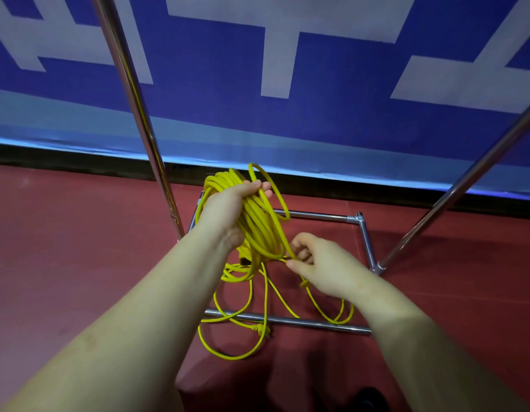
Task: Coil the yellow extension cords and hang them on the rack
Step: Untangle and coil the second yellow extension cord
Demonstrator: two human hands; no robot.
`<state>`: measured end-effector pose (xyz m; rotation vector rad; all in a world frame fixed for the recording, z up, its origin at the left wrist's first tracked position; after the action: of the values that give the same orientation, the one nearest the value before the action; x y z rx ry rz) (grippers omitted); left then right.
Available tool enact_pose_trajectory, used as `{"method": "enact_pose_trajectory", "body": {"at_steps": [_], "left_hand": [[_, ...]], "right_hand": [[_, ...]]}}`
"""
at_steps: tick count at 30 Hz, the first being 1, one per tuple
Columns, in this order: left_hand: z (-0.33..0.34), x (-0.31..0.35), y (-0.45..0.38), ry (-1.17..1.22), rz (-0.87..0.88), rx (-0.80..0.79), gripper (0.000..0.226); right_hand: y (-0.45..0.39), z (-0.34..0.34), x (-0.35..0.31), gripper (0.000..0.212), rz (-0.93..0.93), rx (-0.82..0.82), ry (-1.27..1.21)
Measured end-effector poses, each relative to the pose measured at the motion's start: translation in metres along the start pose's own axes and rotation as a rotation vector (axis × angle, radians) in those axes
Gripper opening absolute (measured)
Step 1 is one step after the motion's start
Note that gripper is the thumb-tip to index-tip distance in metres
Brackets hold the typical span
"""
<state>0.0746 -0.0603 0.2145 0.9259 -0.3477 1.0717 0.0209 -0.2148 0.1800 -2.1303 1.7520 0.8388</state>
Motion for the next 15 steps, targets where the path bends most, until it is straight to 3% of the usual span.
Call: {"method": "enact_pose_trajectory", "body": {"at_steps": [6,8,11,15], "left_hand": [[-0.008,0.010,-0.003,-0.024,0.044,0.022,0.012],[-0.010,0.012,-0.005,-0.045,0.065,0.026,0.005],[-0.013,0.014,-0.007,-0.143,0.108,0.038,0.003],[-0.013,0.012,-0.004,-0.343,0.101,-0.039,0.004]], "right_hand": [[-0.003,-0.004,0.008,0.011,0.006,-0.008,0.077],[-0.005,-0.010,0.009,0.010,0.022,0.001,-0.082],[-0.005,-0.028,0.003,0.013,0.024,0.094,-0.523],[-0.003,-0.048,-0.003,0.017,-0.006,0.250,-0.623]]}}
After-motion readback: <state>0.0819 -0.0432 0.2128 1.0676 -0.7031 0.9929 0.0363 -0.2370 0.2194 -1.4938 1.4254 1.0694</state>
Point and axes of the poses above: each hand's wrist, its own y-axis away from the middle knuckle, its own z-axis out of the palm, x = y × z, the point moved 1 cm from there along -y, towards the middle knuckle, and after that the axes turned 3 degrees about -z, right-handed, at the moved point
